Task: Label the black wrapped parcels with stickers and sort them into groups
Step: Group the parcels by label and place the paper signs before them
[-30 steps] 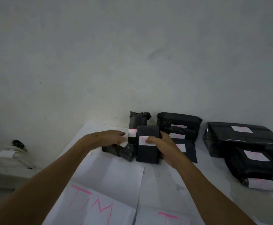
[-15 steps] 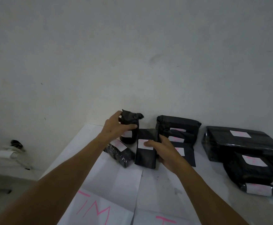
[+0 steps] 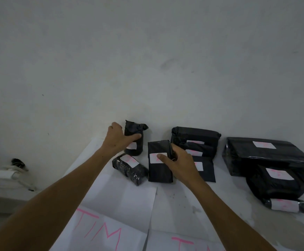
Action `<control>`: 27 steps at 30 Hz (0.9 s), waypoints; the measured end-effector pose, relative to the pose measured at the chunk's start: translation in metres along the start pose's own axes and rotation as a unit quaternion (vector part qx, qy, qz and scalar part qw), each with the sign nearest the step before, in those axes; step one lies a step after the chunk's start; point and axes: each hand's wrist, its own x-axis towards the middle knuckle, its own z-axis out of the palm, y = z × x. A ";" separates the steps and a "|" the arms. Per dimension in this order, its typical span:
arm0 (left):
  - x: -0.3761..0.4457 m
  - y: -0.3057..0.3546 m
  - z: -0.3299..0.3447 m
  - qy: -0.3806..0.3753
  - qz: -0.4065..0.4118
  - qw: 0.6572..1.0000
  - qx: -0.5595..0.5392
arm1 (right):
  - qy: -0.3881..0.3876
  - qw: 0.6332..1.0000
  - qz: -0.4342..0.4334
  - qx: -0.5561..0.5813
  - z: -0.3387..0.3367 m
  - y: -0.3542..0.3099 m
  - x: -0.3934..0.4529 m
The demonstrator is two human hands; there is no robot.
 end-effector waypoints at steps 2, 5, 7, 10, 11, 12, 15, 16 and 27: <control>-0.008 -0.002 -0.014 0.022 0.120 0.992 0.030 | 0.003 1.000 0.007 0.019 -0.002 -0.001 -0.001; -0.018 -0.003 -0.039 -0.212 0.185 0.955 0.092 | 0.008 0.998 0.039 0.056 -0.002 -0.003 -0.003; -0.024 -0.008 -0.043 -0.371 0.146 0.897 0.192 | 0.019 0.996 0.051 0.076 -0.002 -0.004 -0.006; -0.026 -0.024 -0.034 -0.321 0.131 0.919 0.187 | 0.030 0.991 0.069 0.114 0.001 -0.003 -0.009; -0.026 -0.026 -0.033 -0.286 0.122 0.935 0.170 | 0.033 0.988 0.078 0.129 0.000 -0.004 -0.010; -0.025 -0.028 -0.032 -0.250 0.115 0.948 0.162 | 0.033 0.986 0.088 0.140 -0.001 -0.004 -0.010; -0.021 -0.036 -0.028 -0.165 0.100 0.969 0.153 | 0.035 0.977 0.121 0.173 -0.007 -0.010 -0.009; -0.021 -0.038 -0.025 -0.147 0.080 0.975 0.146 | 0.035 0.973 0.131 0.189 -0.008 -0.010 -0.008; -0.041 -0.056 -0.032 -0.242 -0.046 0.938 0.243 | 0.031 0.939 0.196 0.281 0.015 -0.023 -0.003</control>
